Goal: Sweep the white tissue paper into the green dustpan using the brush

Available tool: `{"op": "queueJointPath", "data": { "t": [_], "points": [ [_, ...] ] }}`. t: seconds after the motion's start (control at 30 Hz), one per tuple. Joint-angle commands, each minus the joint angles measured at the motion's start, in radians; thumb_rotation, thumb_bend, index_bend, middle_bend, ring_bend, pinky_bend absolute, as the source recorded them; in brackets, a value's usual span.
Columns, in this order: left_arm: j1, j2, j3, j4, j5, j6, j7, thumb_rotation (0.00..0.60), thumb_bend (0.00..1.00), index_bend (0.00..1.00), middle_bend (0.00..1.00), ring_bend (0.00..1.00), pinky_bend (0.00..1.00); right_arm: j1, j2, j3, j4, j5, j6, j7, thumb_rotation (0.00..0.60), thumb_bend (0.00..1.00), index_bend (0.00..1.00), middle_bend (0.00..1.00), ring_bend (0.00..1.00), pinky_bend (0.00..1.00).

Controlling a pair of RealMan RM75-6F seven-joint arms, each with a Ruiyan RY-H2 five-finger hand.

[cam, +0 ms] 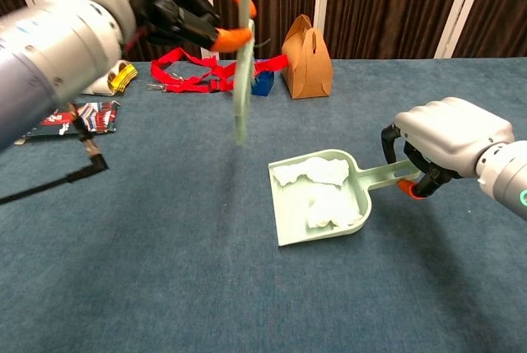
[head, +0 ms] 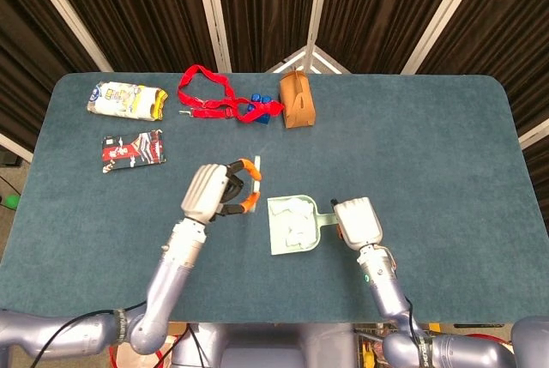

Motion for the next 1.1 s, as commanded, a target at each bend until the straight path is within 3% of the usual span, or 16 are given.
{"op": "queueJointPath", "data": {
  "t": [0.03,0.07,0.13,0.23,0.43,0.57,0.77,0.93,1.1],
  "points": [
    [0.035,0.072,0.015,-0.044,0.023,0.005,-0.020,0.600,0.65,0.79,1.00,1.00,1.00,-0.004,0.002,-0.004,-0.008,0.002,0.005,-0.005,0.600,0.48,0.49,0.80,0.78,0.80],
    [0.043,0.091,0.019,-0.053,0.029,0.006,-0.023,0.600,0.65,0.79,1.00,1.00,1.00,-0.005,0.003,-0.005,-0.012,0.003,0.006,-0.008,0.600,0.48,0.43,0.80,0.78,0.80],
    [0.056,0.129,0.028,-0.065,0.045,0.010,-0.026,0.600,0.65,0.79,1.00,1.00,1.00,-0.006,0.004,-0.008,-0.017,0.004,0.008,-0.015,0.600,0.48,0.20,0.80,0.78,0.80],
    [0.076,0.181,0.035,-0.081,0.054,0.013,-0.041,0.600,0.65,0.79,1.00,1.00,1.00,-0.006,0.009,-0.008,-0.032,0.010,0.016,-0.038,0.600,0.48,0.01,0.80,0.76,0.80],
    [0.098,0.256,0.042,-0.098,0.062,0.011,-0.063,0.600,0.65,0.79,1.00,1.00,1.00,-0.005,0.018,-0.002,-0.072,0.046,0.041,-0.106,0.600,0.48,0.00,0.79,0.74,0.80],
    [0.102,0.323,0.081,-0.101,0.091,-0.009,0.001,0.600,0.65,0.79,1.00,1.00,1.00,-0.009,0.030,-0.002,-0.093,0.049,0.056,-0.120,0.600,0.48,0.00,0.79,0.74,0.80],
    [0.078,0.418,0.156,-0.097,0.078,-0.072,0.231,0.600,0.65,0.79,1.00,1.00,1.00,-0.017,0.052,-0.006,-0.123,0.051,0.067,-0.116,0.600,0.48,0.00,0.79,0.74,0.80],
    [0.035,0.463,0.205,-0.134,-0.078,-0.073,0.567,0.600,0.65,0.79,1.00,1.00,1.00,-0.020,0.071,-0.008,-0.141,0.045,0.075,-0.113,0.600,0.48,0.00,0.79,0.74,0.80],
    [0.027,0.469,0.207,-0.145,-0.153,-0.048,0.609,0.600,0.65,0.79,1.00,1.00,1.00,-0.024,0.085,-0.010,-0.151,0.044,0.077,-0.106,0.600,0.48,0.00,0.79,0.74,0.80]
  ]
}}
